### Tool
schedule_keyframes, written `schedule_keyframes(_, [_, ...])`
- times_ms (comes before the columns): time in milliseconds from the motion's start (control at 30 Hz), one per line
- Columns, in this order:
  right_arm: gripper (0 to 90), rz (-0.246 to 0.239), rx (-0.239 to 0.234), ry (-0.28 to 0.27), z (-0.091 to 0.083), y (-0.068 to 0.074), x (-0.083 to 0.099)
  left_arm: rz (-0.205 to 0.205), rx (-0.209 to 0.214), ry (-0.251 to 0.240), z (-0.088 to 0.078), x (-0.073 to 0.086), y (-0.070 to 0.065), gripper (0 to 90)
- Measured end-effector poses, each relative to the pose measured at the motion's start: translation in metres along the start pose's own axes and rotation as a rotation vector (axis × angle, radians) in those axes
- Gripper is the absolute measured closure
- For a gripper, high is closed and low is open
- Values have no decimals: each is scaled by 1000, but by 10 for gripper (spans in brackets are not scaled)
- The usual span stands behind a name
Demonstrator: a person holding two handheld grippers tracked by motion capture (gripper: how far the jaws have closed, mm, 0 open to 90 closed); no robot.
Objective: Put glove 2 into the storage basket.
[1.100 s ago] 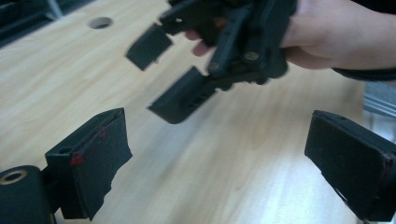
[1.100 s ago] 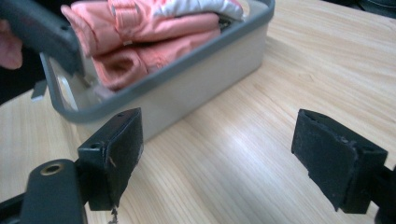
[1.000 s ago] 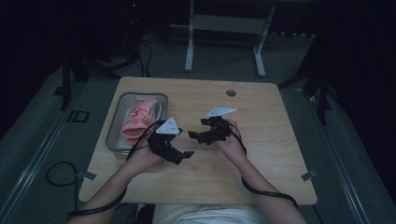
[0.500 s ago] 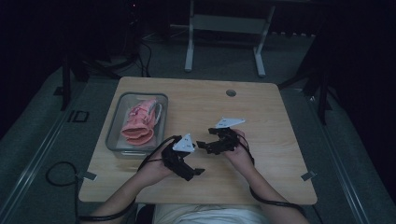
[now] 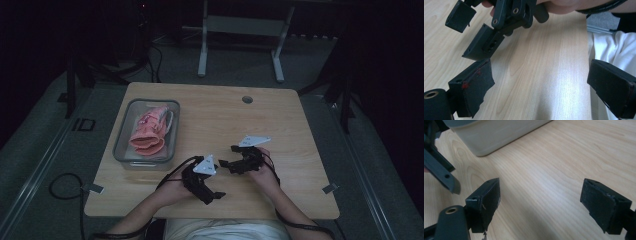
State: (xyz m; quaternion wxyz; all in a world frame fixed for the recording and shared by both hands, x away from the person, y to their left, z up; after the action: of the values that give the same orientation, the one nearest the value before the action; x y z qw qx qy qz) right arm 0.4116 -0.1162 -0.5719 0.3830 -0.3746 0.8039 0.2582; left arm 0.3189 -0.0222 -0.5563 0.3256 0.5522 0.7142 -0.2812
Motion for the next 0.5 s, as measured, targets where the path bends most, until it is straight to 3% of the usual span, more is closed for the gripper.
schedule_keyframes(167, [165, -5, 9, 0, -6, -3, 9, 17, 22, 34, 14, 5, -5, 60])
schedule_keyframes(500, [164, -8, 19, 12, -19, -11, 29, 33, 43, 24, 30, 8, -11, 60])
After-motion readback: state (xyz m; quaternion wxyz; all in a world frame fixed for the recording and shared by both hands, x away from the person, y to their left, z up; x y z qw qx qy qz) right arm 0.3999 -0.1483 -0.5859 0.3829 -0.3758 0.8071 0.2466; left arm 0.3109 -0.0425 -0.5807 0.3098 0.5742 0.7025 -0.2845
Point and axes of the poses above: each handheld gripper's, and its own axes: z roughly forward along the jaws, x roughly out of its underside, y roughly to its left, the point moved 8 cm from there along z, roughly forward along the jaws, and after that the axes turned 2 degrees about x, right-handed, at the moved point
